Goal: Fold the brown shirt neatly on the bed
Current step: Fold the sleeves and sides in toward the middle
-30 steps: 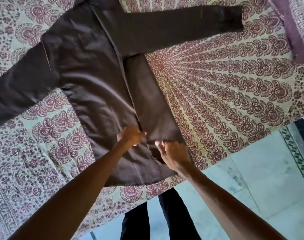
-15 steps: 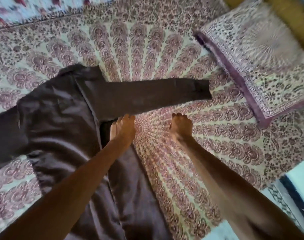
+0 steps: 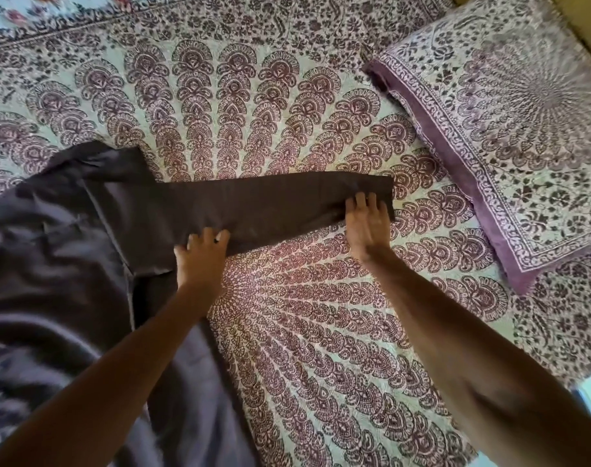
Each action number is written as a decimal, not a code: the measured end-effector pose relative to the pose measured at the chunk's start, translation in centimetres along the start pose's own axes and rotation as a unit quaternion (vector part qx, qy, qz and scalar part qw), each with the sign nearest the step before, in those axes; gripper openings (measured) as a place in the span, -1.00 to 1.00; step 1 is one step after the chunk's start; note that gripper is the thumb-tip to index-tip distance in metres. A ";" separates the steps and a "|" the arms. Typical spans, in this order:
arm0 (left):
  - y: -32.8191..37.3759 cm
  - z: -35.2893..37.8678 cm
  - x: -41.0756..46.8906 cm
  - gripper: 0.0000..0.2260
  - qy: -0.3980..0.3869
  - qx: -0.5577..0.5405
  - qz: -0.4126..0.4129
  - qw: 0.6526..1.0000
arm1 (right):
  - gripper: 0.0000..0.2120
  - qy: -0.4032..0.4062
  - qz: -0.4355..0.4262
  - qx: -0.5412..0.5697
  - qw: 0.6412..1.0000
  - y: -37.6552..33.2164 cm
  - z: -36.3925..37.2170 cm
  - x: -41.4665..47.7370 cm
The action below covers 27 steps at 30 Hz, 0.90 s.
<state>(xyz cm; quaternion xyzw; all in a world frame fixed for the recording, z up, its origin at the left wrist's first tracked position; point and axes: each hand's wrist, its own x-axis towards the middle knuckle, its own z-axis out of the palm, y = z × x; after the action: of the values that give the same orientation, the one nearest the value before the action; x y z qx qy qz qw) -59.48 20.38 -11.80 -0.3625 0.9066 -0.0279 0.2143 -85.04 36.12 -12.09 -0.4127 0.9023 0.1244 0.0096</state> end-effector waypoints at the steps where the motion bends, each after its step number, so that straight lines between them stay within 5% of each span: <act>1: -0.9 0.0 -0.1 -0.41 0.003 0.000 -0.009 1.000 | -0.81 0.016 -0.002 0.011 1.000 0.0 -0.1 -0.4; 9: -10.3 -2.9 -3.5 -0.58 0.049 -0.223 -0.103 0.968 | -0.68 0.085 -0.127 0.198 0.968 -4.4 -4.2 -10.8; 12: -13.7 -3.7 -6.0 -0.64 0.082 -0.257 -0.131 0.954 | -0.69 0.042 -0.138 0.264 0.954 -8.8 -6.6 -16.6; 20: -19.8 -1.8 -9.6 -0.48 0.062 -0.372 -0.099 0.921 | -0.66 0.030 -0.160 0.155 0.974 -21.1 -10.5 -31.5; 27: -18.6 2.9 -13.3 -0.56 -0.022 -0.346 -0.083 0.934 | -0.57 -0.197 -0.149 0.083 0.965 -27.5 -7.4 -39.3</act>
<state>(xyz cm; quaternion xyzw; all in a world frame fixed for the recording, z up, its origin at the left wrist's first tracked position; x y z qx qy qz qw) -37.67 15.94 -5.72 -0.4886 0.8218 0.2781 0.0928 -37.90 46.30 -6.14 -0.5075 0.8179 0.1252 0.2403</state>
